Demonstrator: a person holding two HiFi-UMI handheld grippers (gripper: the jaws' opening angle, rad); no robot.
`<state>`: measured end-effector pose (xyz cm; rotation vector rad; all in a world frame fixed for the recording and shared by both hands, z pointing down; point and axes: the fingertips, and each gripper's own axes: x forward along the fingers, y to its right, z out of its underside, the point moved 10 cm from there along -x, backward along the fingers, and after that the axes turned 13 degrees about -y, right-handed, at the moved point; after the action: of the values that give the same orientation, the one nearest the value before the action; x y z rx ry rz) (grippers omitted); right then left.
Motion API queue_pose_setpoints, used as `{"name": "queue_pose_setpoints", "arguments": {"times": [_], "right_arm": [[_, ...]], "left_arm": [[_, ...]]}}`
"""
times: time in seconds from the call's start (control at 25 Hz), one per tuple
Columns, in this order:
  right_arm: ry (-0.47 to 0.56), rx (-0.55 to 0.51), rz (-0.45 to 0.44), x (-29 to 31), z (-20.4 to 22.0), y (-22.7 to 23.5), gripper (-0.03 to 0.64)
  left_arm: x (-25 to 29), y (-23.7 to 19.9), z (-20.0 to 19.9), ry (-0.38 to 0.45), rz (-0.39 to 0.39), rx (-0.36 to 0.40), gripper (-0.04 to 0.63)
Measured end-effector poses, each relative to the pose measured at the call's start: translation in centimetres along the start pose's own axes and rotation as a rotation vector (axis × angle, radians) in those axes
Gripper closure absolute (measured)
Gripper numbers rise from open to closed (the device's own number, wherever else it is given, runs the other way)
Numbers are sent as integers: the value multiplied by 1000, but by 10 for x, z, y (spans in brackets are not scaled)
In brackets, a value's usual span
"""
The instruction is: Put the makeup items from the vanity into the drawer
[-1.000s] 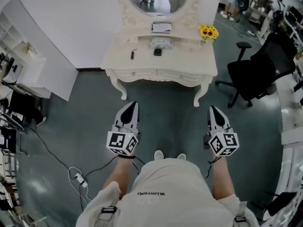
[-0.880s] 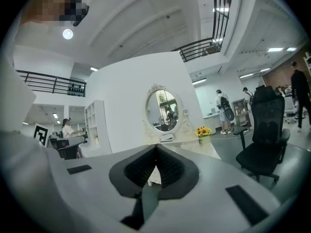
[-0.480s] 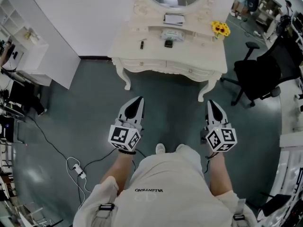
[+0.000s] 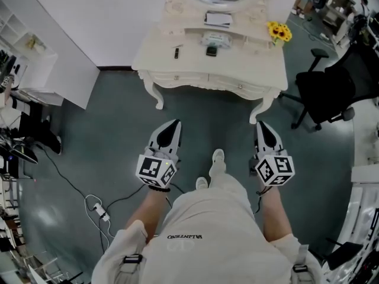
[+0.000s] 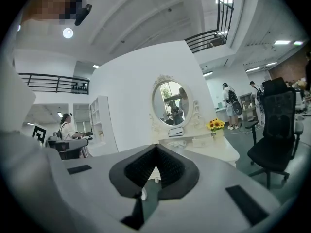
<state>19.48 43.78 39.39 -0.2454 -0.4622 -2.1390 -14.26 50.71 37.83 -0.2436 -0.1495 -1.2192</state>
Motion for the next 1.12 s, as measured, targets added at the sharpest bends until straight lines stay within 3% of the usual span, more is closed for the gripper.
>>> {"name": "queue_pose_setpoints", "arguments": {"times": [0.68,1.12], "right_arm": [[-21,-32,-88,151,-79,84,607],[-103,-51,-136,220,-95,116,607]], "left_arm": [[154,-43,-56,-10,-45,20,594],[204,-69,-65,-19,-123,-8,594]]}}
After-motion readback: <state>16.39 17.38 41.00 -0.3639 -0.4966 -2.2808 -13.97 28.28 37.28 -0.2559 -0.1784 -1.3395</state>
